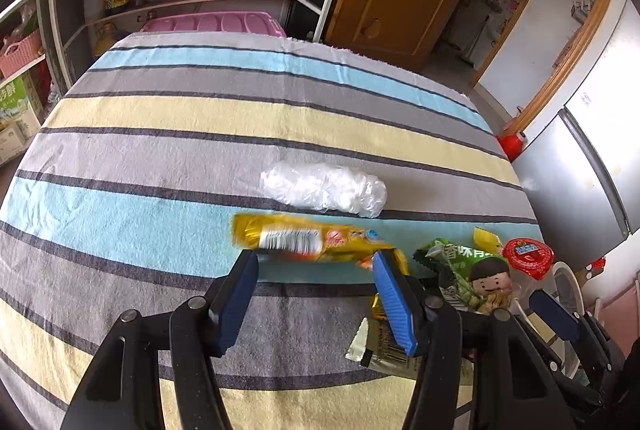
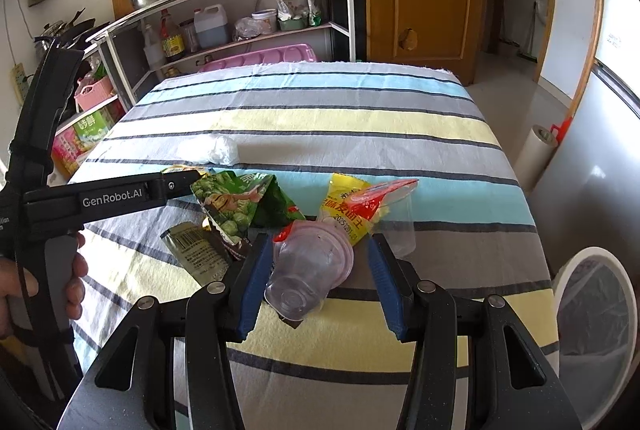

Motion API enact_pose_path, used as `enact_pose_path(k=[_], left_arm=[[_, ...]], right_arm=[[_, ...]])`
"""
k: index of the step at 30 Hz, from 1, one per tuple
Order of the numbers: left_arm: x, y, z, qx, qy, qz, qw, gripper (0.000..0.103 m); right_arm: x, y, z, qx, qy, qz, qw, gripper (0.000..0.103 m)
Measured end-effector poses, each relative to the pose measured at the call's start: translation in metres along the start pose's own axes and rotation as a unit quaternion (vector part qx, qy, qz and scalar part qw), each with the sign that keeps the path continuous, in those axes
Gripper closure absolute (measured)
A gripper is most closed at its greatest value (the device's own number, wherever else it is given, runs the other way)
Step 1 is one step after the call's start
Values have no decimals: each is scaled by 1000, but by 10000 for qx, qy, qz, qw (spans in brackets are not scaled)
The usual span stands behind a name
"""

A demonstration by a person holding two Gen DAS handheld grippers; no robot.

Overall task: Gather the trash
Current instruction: 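Close the right tool on the clear plastic cup and lift it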

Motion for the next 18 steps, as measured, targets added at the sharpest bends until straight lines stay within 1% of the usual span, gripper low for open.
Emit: enact_pose_path(k=[2,5,7,9,12,15,18], left_arm=[[-2,-3,1,-54,56,45,10000,44],[-5,-7,5,-31,34,0,10000,44],[-11,-6,9,-3,63,134,9999,44],[-16,-4,14,48,52,237,9997,44],[-21,2,25,245,-40,374,9990,44],[-27,13,32,430,-42,559,9975,44],[-26,22,38,572,-74,563,9967,44]], right_arm=[[3,1,3,39,-51,2,10000,59],[5,3,6,87,-75,3,9999,66],[4,4,6,84,-29,-10,10000,70],[4,4,6,84,-29,-10,10000,70],[3,2,6,43,1,-60,10000,70],[3,0,6,-20,31,-21,10000,71],[1,1,7,2,62,-38,10000,71]])
Point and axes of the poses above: each gripper's, at about its wrist camera, not at the fingertips, and x roughly the way its jaws point, y to its right, z to its underside, the point moved 8 cm from there along x, roughly the way its jaws point, and after that the axes turned 2 degrees about -z, right-handed, at the moved point
